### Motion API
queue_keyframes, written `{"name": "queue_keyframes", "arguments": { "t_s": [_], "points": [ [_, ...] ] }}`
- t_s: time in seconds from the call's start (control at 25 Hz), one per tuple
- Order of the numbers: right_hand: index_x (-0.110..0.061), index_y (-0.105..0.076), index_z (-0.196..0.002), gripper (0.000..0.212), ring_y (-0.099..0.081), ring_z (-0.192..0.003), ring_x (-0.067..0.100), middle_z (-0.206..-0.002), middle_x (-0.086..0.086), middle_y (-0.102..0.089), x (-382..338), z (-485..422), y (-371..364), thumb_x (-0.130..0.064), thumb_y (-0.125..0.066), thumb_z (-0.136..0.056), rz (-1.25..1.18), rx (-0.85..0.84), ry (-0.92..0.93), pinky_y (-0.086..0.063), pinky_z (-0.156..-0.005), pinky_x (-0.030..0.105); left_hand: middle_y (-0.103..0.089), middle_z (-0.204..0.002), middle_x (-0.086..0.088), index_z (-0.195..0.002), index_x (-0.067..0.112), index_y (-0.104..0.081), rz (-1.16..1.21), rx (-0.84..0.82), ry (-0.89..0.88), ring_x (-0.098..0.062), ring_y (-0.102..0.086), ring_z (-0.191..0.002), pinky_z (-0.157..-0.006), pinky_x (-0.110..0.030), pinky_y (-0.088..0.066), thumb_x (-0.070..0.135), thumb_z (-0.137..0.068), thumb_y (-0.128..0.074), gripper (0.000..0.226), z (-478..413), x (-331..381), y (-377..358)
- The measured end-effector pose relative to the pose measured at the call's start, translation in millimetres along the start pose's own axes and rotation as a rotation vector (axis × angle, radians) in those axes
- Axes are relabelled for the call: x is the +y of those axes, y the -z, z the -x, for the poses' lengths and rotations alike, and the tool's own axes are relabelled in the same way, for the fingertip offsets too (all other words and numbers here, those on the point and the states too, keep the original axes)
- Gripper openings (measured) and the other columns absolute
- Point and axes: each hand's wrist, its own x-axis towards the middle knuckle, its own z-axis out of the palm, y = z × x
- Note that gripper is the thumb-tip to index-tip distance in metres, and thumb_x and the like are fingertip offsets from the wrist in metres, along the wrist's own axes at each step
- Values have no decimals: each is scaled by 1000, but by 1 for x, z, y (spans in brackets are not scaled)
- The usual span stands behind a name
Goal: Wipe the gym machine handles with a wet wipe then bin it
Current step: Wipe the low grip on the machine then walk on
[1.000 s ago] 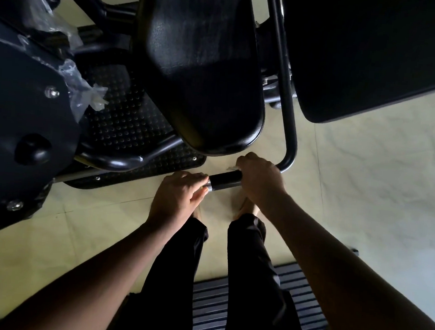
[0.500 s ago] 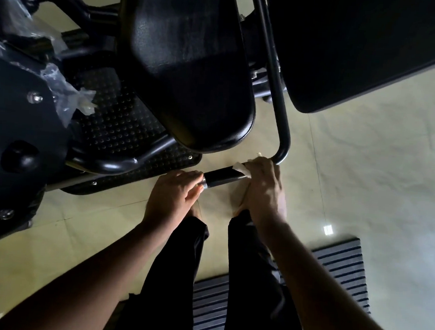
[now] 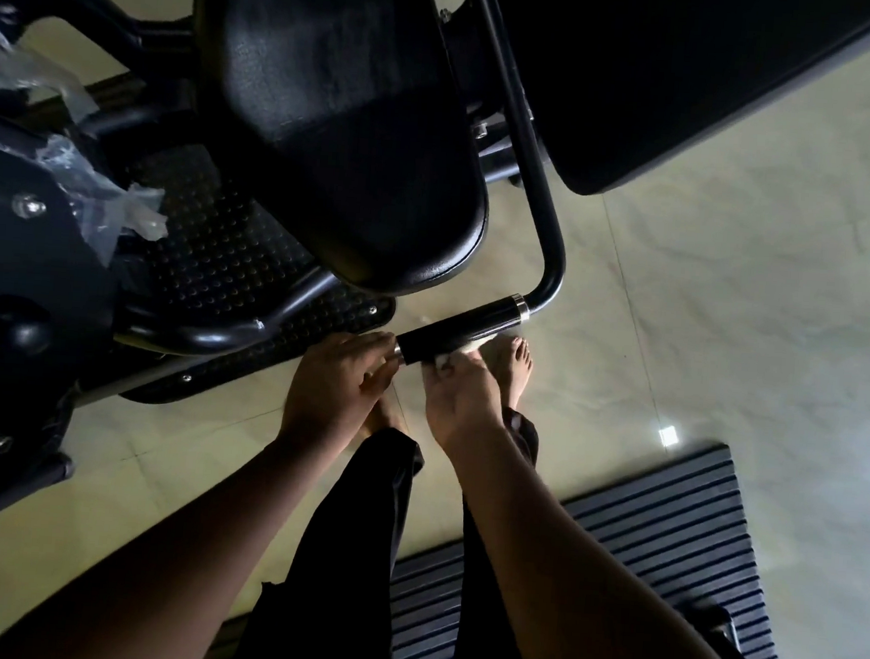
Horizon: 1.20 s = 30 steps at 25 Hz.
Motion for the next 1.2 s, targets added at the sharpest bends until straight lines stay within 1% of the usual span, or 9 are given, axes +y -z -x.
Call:
{"name": "queue_keyframes", "arguments": {
  "t_s": [0.12, 0.28, 0.4, 0.52, 0.6, 0.72, 0.84, 1.0, 1.2],
  "points": [
    [-13, -50, -75, 32, -53, -62, 11, -56, -3, -56, 0, -20, 4, 8, -34, -93, -354, 61, -120, -45, -68, 21, -71, -115, 1, -119, 14, -68, 9, 3, 26, -18, -65, -102, -86, -39, -56, 39, -94, -51, 40, 1, 1, -3],
    [-12, -54, -89, 10, -56, -83, 15, -85, 5, -58, 15, 0, -11, -8, -46, -92, -608, -48, -166, -43, -101, 37, -70, -117, 0, -122, 12, -66, 8, -6, 2, -19, -65, -104, -87, -39, -54, 44, -98, -44, 46, 1, -2, -3],
    [-6, -52, -85, 25, -58, -66, 19, -71, 10, -55, 22, 21, -24, 13, -37, -92, -684, 13, -164, -54, -66, 28, -70, -118, -2, -124, 11, -65, -7, 0, -27, -20, -65, -105, -86, -42, -54, 41, -100, -47, 43, 3, -7, -6],
    [-6, -54, -80, 16, -58, -57, 10, -68, 5, -54, 19, 51, -29, 3, -51, -93, -98, 113, 8, -44, -45, 12, -71, -115, -3, -122, 10, -67, -21, 31, -41, -21, -66, -104, -85, -41, -55, 38, -98, -50, 41, 3, -8, -8],
    [-6, -65, -81, 6, -58, -76, 11, -81, 5, -62, 30, 57, -16, -2, -66, -86, 421, 204, 423, -45, -59, 6, -71, -115, -3, -122, 10, -66, -23, 34, -38, -20, -66, -103, -87, -38, -54, 40, -99, -47, 43, 5, -5, -6],
    [-5, -74, -98, 16, -52, -100, 10, -103, 11, -66, 26, 33, 7, 1, -68, -85, 804, 224, 1114, -31, -96, 5, -72, -113, -3, -121, 12, -67, -33, 27, 11, -19, -66, -102, -89, -33, -53, 34, -97, -52, 36, 5, 0, -6],
    [-7, -69, -115, 30, -55, -121, 26, -121, 12, -64, 11, 9, 8, -4, -48, -93, 1145, 6, 1300, -43, -106, 31, -71, -115, -1, -123, 15, -66, -32, 18, 36, -17, -64, -105, -91, -33, -53, 31, -95, -59, 33, 5, -1, -7],
    [-7, -65, -124, 32, -58, -122, 31, -127, 15, -63, 9, -14, 25, -6, -47, -97, 1417, -159, 1558, -44, -107, 41, -70, -118, 1, -123, 16, -66, 15, 61, 78, -14, -63, -107, -91, -33, -53, 28, -94, -64, 31, 8, 2, -10],
    [-4, -68, -118, 25, -66, -109, 31, -120, 18, -66, -22, -40, 54, -8, -53, -99, 1432, -17, 1667, -56, -92, 44, -72, -112, 0, -118, 13, -70, -23, 81, 3, -17, -66, -100, -85, -33, -56, 22, -91, -67, 29, 4, 1, -8]
  ]
}}
